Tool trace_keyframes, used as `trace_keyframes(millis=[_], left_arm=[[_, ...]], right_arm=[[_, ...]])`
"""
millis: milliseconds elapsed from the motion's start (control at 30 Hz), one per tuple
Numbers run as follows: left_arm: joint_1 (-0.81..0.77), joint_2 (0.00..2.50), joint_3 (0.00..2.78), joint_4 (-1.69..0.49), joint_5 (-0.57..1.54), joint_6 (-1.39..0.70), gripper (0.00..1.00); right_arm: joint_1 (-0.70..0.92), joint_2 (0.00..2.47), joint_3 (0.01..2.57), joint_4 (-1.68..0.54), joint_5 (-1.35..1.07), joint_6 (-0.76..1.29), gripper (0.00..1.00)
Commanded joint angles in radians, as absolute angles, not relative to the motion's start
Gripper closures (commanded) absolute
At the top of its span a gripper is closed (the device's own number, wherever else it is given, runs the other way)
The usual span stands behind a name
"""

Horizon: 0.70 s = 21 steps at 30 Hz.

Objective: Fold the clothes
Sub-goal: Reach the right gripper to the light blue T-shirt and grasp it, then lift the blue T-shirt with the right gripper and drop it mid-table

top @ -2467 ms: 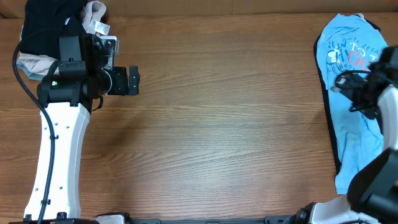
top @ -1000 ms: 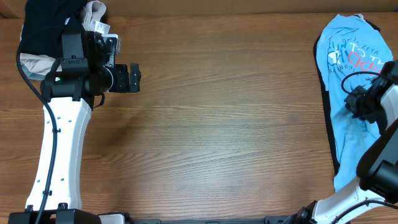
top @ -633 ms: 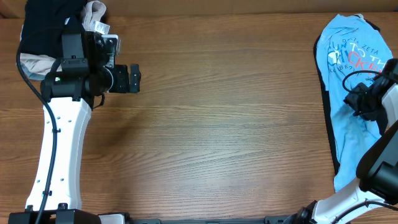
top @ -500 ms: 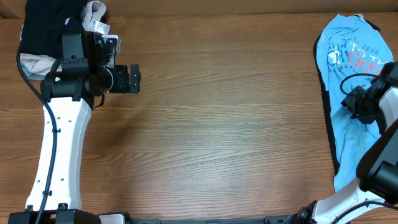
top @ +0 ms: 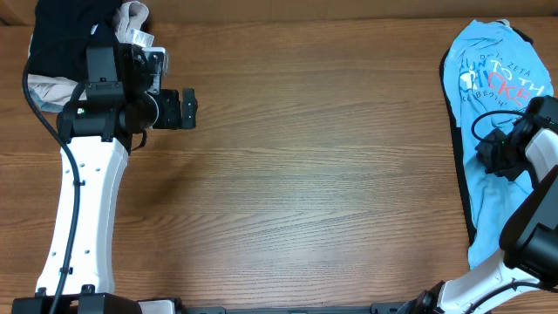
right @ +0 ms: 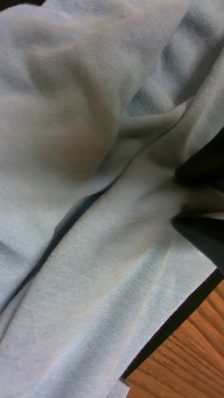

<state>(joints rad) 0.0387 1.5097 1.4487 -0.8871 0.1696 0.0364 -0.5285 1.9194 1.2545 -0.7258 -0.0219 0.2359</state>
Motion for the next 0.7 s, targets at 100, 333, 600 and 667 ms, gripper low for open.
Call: trace_keyframes(millis=[100,333,600,667], left_arm=[[0.032,1.517,1.477,-0.878,0.181,0.045,0.00],[0.032,1.517,1.477,-0.876,0.181,0.045,0.00],[0.032,1.517,1.477,-0.870,0.181,0.045,0.00],[0.032,1.517,1.477,-0.867,0.181,0.045,0.00]], right_arm=[[-0.526,1.892,1.258,-0.718,-0.027,0.241,0.74],[-0.526,1.890,1.273,-0.722,-0.028,0.250,0.90],[-0.526,1.851,1.386,-0.847,-0.045,0.258,0.96],[-0.525,1.834,1.412,-0.887,-0.057,0.253,0.96]])
